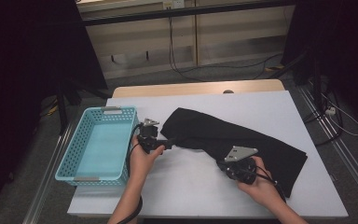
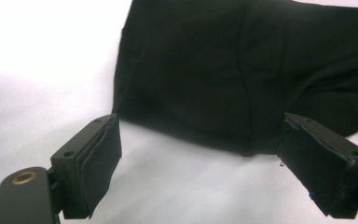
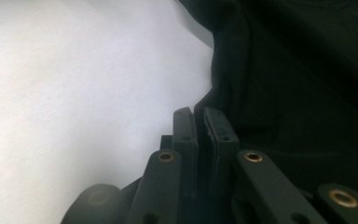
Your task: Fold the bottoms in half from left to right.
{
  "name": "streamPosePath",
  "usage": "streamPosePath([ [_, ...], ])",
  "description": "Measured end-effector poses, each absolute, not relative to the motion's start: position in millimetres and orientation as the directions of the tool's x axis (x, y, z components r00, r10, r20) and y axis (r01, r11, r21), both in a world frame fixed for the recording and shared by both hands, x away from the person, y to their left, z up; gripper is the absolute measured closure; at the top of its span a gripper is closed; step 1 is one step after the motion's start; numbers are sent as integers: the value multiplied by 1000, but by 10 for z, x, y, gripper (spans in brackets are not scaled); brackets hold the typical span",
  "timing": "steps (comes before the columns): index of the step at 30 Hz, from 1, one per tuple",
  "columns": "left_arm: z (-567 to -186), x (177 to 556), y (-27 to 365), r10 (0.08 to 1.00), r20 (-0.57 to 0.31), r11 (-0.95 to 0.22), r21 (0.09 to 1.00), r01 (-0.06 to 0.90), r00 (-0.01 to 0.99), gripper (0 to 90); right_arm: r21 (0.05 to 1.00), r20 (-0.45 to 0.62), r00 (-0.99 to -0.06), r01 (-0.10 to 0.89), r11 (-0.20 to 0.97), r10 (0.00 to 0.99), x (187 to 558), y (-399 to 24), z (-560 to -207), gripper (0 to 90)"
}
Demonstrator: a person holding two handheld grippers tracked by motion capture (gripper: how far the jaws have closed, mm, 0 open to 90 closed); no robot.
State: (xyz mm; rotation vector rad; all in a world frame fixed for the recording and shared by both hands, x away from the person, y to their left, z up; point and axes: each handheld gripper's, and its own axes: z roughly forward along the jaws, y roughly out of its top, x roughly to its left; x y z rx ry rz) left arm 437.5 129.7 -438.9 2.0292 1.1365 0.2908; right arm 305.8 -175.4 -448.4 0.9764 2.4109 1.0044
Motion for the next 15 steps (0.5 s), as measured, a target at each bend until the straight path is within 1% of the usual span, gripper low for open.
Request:
streamPosePath([
  [7, -4422, 4441, 1290, 836, -160, -273, 708, 651, 525, 183, 725, -50, -714, 455, 517, 698, 2990, -1817, -4422, 847],
  [9, -4433, 4462, 1280, 838, -158, -278, 700, 658, 522, 264, 726, -51, -716, 452, 518, 696, 2971, -1839, -4417, 847],
  [11, -4453, 4493, 1275, 849, -152, -273, 694, 666, 506, 296, 727, -47, -715, 454, 515, 697, 2960, -1859, -4410, 847],
  [12, -4465, 4509, 1275, 852, -159, -261, 696, 668, 499, 344, 728, -47, -716, 453, 515, 696, 2957, -1867, -4407, 847],
  [14, -4481, 4523, 1272, 859, -163, -248, 696, 674, 485, 368, 728, -46, -723, 448, 519, 690, 2946, -1875, -4395, 847],
  [15, -4516, 4547, 1264, 864, -166, -249, 681, 689, 476, 418, 729, -52, -724, 444, 522, 688, 2938, -1879, -4391, 848],
])
